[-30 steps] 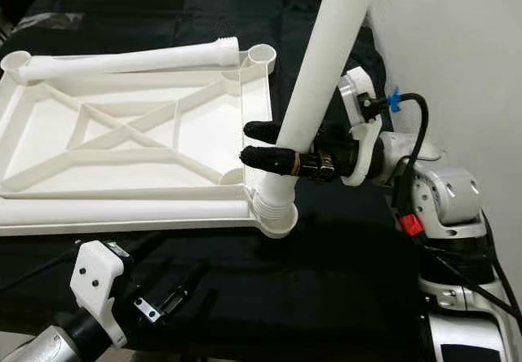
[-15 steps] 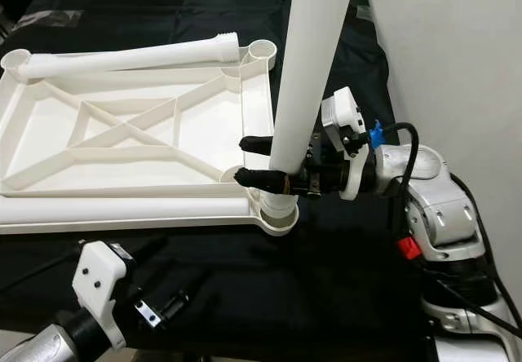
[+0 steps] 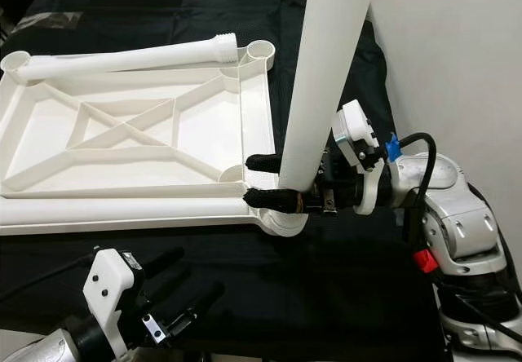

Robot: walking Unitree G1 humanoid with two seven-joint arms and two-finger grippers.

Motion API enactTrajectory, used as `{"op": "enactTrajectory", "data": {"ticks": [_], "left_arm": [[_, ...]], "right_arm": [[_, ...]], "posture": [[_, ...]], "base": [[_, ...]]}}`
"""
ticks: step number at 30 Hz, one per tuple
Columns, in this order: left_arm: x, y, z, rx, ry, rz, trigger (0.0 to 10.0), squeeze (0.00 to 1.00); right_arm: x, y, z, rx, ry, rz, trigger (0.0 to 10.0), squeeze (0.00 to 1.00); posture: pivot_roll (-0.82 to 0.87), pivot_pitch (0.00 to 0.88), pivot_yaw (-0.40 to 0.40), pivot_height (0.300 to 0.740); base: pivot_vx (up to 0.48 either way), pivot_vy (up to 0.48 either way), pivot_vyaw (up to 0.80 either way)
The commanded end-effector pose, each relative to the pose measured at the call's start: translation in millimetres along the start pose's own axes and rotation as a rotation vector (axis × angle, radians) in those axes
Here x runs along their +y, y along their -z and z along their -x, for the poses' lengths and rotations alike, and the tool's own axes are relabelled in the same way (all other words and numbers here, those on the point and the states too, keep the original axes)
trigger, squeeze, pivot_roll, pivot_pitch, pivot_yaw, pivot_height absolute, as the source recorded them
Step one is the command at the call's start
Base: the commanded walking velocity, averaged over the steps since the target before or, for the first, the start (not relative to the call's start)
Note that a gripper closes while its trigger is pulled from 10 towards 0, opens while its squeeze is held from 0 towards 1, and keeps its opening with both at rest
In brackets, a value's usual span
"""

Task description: Building children table

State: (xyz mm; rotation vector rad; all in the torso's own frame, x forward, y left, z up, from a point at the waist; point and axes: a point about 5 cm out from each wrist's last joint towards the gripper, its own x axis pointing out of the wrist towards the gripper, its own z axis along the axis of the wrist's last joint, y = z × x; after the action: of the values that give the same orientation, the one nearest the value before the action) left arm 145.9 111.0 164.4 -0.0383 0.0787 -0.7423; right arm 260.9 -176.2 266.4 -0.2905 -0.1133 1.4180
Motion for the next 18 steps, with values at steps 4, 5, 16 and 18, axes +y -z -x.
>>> {"op": "enactTrajectory", "data": {"ticks": [4,5,16,18], "left_arm": [[-1.5,3,3.1,0.029,0.014,0.003,10.0,0.0],[-1.5,3,3.1,0.029,0.014,0.003,10.0,0.0],[-4.3,-1,6.8,0.032,0.016,0.01,10.0,0.0],[-4.3,-1,7.4,0.033,0.013,0.009,10.0,0.0]], "right_arm": [[0.2,5,-9.2,-0.048,-0.002,-0.019,10.0,0.0],[0.2,5,-9.2,-0.048,-0.002,-0.019,10.0,0.0],[-26.2,0,-2.8,-0.08,-0.02,0.013,10.0,0.0],[-26.3,0,-3.2,-0.081,-0.032,0.019,10.0,0.0]], "posture": [[-0.01,0.282,0.025,0.74],[-0.01,0.282,0.025,0.74],[0.04,0.314,0.03,0.74],[0.05,0.32,0.035,0.74]], "base": [[0.0,0.0,0.0],[0.0,0.0,0.0],[0.0,0.0,0.0],[0.0,0.0,0.0]]}}
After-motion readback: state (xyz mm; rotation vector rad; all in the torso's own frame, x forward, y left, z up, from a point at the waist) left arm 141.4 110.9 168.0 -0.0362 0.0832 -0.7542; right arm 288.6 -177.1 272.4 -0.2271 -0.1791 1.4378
